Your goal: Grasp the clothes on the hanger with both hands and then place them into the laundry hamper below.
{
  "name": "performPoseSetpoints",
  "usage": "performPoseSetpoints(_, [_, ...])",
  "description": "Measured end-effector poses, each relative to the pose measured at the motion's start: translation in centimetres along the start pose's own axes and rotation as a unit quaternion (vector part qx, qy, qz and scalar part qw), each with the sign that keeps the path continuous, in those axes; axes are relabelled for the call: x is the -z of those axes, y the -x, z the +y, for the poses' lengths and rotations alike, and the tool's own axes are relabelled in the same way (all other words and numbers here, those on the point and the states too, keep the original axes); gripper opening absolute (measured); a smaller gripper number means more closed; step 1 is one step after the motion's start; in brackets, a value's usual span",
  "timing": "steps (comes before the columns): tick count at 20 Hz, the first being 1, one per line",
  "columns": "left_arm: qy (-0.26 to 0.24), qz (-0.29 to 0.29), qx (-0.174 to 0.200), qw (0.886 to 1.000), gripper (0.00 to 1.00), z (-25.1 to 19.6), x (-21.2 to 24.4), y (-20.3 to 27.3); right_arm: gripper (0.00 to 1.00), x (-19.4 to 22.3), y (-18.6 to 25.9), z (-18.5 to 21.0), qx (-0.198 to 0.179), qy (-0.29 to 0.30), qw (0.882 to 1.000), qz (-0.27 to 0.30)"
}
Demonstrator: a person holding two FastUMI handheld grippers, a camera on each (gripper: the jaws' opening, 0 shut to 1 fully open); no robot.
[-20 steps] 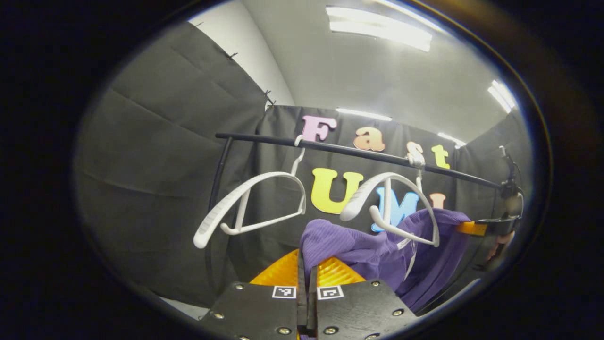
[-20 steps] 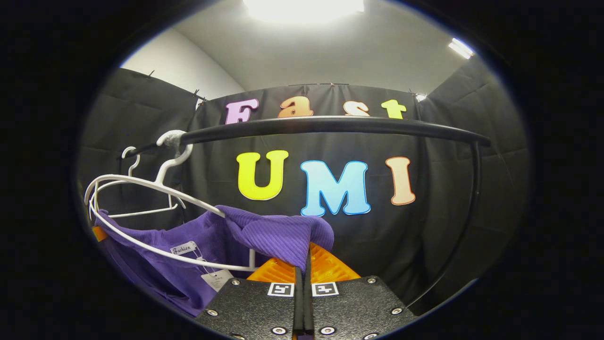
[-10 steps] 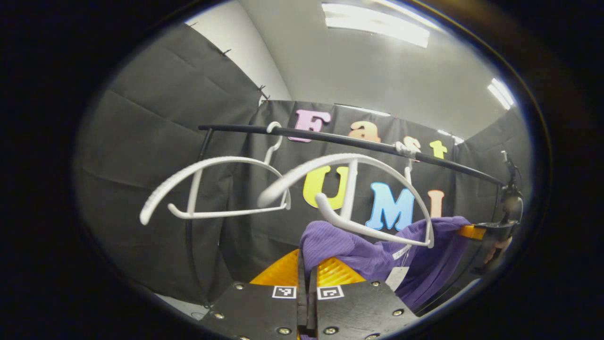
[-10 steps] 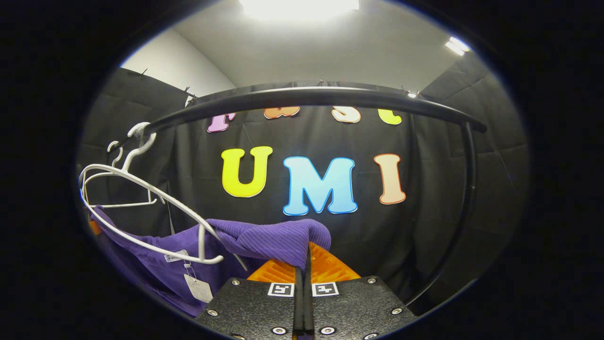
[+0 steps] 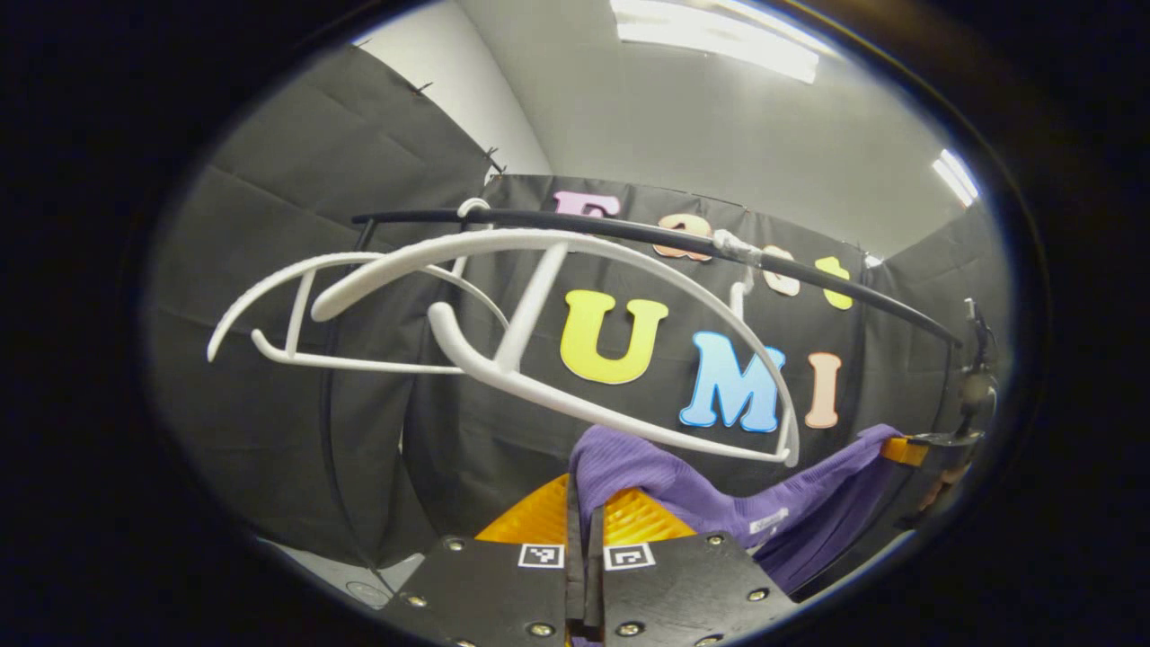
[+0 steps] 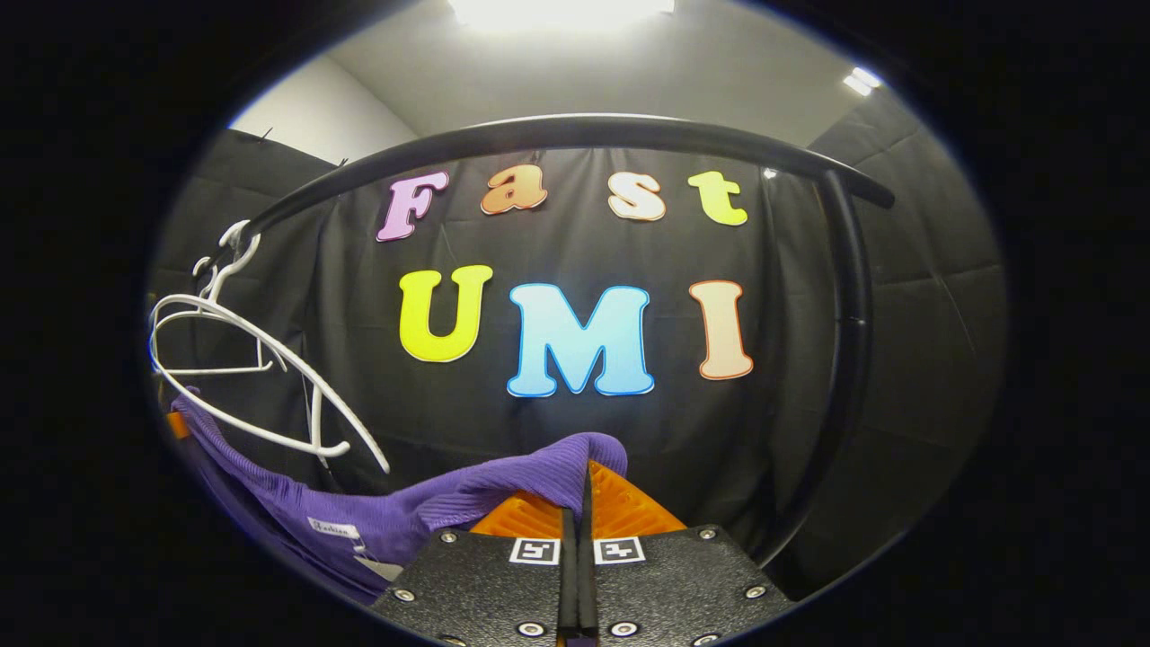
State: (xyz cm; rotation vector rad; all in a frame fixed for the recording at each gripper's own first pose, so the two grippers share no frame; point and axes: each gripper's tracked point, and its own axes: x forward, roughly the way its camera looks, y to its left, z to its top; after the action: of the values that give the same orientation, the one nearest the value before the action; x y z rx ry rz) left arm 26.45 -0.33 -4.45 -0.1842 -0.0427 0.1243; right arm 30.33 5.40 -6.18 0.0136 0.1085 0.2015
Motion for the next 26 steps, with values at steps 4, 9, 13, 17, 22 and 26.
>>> performPoseSetpoints(4, [-0.01, 0.014, -0.007, 1.0, 0.01, -1.1, 0.9, 1.4, 0.0, 1.1, 1.2, -0.2, -0.02, -0.004, 1.0, 0.012])
performPoseSetpoints(9, [-0.02, 0.038, 0.002, 0.999, 0.01, -1.0, 2.1, 3.9, 0.0, 2.9, 4.6, 1.0, -0.03, -0.012, 0.999, 0.037])
performPoseSetpoints(13, [-0.023, 0.044, 0.029, 0.998, 0.01, 0.5, 1.9, 6.9, 0.0, 4.2, 8.4, 2.5, -0.015, -0.014, 0.998, 0.055])
performPoseSetpoints(17, [-0.035, 0.056, 0.067, 0.996, 0.01, 2.9, 2.0, 9.6, 0.0, 4.6, 13.5, 4.3, 0.02, -0.016, 0.997, 0.068])
performPoseSetpoints(22, [-0.012, 0.088, 0.107, 0.99, 0.01, 6.1, 3.9, 13.6, 0.0, 6.0, 20.3, 7.0, 0.059, -0.02, 0.994, 0.085])
performPoseSetpoints(26, [-0.021, 0.119, 0.128, 0.984, 0.01, 6.8, 5.8, 15.6, 0.0, 8.3, 23.8, 9.1, 0.067, -0.033, 0.991, 0.112])
